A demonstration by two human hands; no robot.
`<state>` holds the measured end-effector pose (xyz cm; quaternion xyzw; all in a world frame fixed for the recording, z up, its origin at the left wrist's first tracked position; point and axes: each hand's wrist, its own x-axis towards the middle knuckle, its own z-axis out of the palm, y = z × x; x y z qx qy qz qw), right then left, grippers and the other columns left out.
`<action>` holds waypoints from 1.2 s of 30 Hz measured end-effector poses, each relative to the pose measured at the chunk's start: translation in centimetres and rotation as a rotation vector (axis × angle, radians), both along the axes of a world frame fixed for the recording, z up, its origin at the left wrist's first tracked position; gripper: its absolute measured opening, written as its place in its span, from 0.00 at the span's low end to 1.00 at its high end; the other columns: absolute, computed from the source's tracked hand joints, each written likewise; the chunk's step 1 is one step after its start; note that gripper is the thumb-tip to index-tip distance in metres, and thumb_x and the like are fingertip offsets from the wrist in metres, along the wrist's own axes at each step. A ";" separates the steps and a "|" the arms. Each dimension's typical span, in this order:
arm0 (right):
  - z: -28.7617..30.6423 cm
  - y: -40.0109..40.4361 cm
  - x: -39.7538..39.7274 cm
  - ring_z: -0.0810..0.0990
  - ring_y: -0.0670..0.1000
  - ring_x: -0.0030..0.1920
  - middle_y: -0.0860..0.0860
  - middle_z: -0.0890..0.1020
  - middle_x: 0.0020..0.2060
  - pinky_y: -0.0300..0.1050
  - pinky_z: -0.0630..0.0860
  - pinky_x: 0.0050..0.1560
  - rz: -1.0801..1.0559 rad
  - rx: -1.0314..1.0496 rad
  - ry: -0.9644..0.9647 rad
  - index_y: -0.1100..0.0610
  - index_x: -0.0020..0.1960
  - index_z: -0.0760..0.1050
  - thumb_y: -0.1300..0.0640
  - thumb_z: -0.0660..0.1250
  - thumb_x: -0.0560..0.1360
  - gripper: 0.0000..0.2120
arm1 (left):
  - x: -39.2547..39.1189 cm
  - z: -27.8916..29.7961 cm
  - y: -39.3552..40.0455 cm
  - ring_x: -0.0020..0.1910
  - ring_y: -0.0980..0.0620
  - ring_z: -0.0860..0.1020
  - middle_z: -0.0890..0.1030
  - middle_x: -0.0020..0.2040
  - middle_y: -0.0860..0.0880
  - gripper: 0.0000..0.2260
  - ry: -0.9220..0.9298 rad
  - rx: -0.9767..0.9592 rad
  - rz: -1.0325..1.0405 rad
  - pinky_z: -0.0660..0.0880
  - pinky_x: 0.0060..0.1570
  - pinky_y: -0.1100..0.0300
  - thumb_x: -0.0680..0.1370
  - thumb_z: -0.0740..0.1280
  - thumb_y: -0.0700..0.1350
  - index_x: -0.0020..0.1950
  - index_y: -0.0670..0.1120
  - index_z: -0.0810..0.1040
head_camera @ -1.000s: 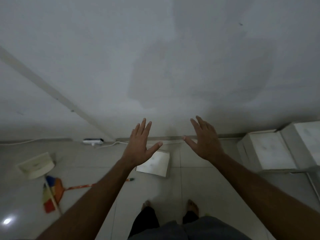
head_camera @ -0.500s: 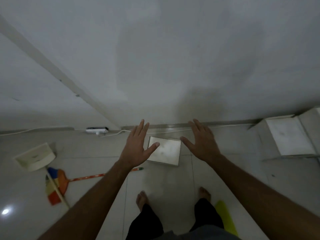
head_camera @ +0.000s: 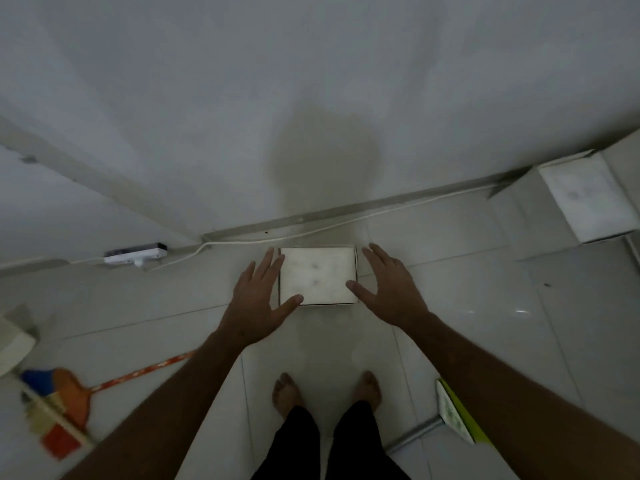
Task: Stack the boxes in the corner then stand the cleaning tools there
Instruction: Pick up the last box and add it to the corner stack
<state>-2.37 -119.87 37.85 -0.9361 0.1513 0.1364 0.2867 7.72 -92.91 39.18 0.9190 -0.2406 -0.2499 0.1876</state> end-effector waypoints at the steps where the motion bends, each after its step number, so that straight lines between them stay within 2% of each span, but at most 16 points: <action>1: -1.5 0.0 0.1 0.65 0.60 0.74 0.52 0.59 0.80 0.62 0.64 0.73 -0.001 0.002 0.006 0.54 0.80 0.59 0.32 0.60 0.77 0.39 | 0.1 -1.4 0.0 0.81 0.42 0.49 0.44 0.82 0.56 0.44 0.010 -0.001 0.001 0.53 0.77 0.39 0.73 0.54 0.76 0.82 0.55 0.50; 7: -13.0 -0.8 0.5 0.63 0.59 0.76 0.52 0.57 0.81 0.60 0.62 0.74 0.020 0.004 0.051 0.52 0.81 0.56 0.32 0.61 0.78 0.39 | 0.9 -12.1 -0.8 0.81 0.41 0.48 0.43 0.82 0.55 0.44 0.066 0.017 0.018 0.53 0.77 0.37 0.72 0.55 0.76 0.82 0.55 0.49; 11: -19.8 -1.3 0.8 0.60 0.57 0.77 0.50 0.55 0.81 0.61 0.60 0.75 0.015 0.036 0.072 0.51 0.81 0.55 0.31 0.60 0.77 0.40 | 1.1 -19.0 -1.3 0.81 0.41 0.47 0.43 0.82 0.55 0.43 0.115 0.010 0.059 0.52 0.76 0.36 0.73 0.61 0.73 0.82 0.57 0.49; 18: -29.8 -0.9 2.1 0.61 0.58 0.76 0.47 0.52 0.81 0.62 0.62 0.74 0.024 0.051 0.081 0.50 0.81 0.54 0.31 0.61 0.77 0.41 | 2.5 -30.2 -1.0 0.80 0.39 0.40 0.36 0.81 0.58 0.45 0.118 0.074 0.064 0.43 0.75 0.33 0.72 0.61 0.75 0.82 0.60 0.46; 26: -39.0 -0.9 2.7 0.59 0.58 0.77 0.46 0.51 0.82 0.64 0.61 0.74 0.007 0.062 0.065 0.49 0.81 0.54 0.31 0.63 0.76 0.41 | 4.5 -39.5 0.5 0.80 0.39 0.43 0.37 0.81 0.60 0.49 0.150 0.043 0.089 0.46 0.75 0.33 0.66 0.62 0.78 0.81 0.63 0.45; 29: -42.2 -0.7 2.7 0.58 0.57 0.77 0.44 0.50 0.82 0.61 0.62 0.74 -0.009 0.095 0.051 0.48 0.81 0.55 0.32 0.66 0.75 0.42 | 5.5 -42.5 0.9 0.81 0.41 0.46 0.38 0.81 0.60 0.50 0.124 0.001 0.059 0.51 0.76 0.33 0.65 0.62 0.79 0.81 0.62 0.46; 33: -45.3 0.3 2.7 0.58 0.57 0.78 0.43 0.49 0.82 0.59 0.64 0.73 -0.058 0.124 0.024 0.48 0.80 0.58 0.32 0.67 0.74 0.42 | 5.5 -45.0 0.8 0.80 0.44 0.52 0.41 0.82 0.59 0.50 0.045 -0.108 0.053 0.59 0.75 0.40 0.67 0.65 0.76 0.82 0.56 0.53; 36: -46.5 1.0 2.8 0.61 0.57 0.76 0.45 0.53 0.81 0.58 0.65 0.71 -0.142 0.115 -0.053 0.49 0.78 0.62 0.33 0.69 0.73 0.40 | 5.2 -46.0 0.7 0.79 0.51 0.52 0.43 0.82 0.58 0.49 -0.030 -0.158 0.074 0.59 0.73 0.48 0.67 0.67 0.74 0.81 0.55 0.56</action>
